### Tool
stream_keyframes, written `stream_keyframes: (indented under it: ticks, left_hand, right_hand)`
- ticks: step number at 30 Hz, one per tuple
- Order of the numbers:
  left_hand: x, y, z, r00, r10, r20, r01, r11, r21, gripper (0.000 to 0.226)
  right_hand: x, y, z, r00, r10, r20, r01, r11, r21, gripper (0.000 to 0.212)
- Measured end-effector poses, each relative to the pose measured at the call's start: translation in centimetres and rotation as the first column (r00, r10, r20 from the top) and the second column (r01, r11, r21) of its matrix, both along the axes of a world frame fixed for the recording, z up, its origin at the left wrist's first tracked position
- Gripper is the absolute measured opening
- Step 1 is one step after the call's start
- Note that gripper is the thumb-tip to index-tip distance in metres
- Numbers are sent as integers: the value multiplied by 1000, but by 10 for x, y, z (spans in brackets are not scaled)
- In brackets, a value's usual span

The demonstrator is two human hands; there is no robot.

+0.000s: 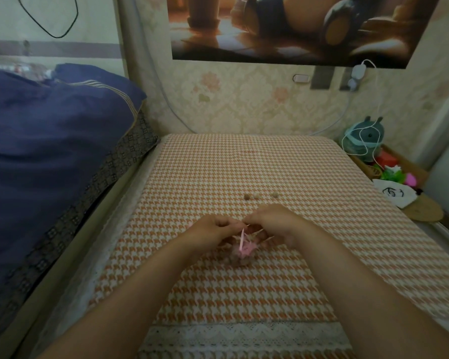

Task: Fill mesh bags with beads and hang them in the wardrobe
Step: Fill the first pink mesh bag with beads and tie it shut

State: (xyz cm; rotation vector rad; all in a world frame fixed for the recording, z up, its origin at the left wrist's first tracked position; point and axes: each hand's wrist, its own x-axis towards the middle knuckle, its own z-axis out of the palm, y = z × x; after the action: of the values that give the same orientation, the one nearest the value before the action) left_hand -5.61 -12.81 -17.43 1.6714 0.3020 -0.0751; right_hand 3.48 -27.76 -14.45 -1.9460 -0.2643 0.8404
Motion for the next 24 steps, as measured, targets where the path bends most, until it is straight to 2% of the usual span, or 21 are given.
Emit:
stream_keyframes:
  ticks: [3,6,9,13,16,21,24]
  left_hand:
    - [1,-1,-3,997,72,30,-72,997,25,10]
    - [2,-2,-6,992,108,71,-115,987,112,12]
    - [2,-1,-9,991,112,71,-121,982,142,15]
    - [0,0,-4,989,141,37,-143,988,61,3]
    - [-4,8,5,995,99,-10,-98,994,50,17]
    - [-13,19,10,999,26,-28,-20,979,204,15]
    - [-17,22,11,1000,-24,-18,29,943,332,12]
  right_hand:
    - [-4,-4,5,993,115,-39,-116,993,-19,22]
    - [-7,-3,1,984,173,37,-171,984,-52,21]
    - [-8,0,-6,986,159,45,-157,987,-46,5]
    - [-8,2,-8,994,103,25,-103,995,-14,11]
    - [-8,1,-10,999,42,-18,-42,999,23,10]
    - [-4,3,-13,995,-12,-100,16,999,33,5]
    - [-2,5,-19,976,-84,-199,95,994,47,12]
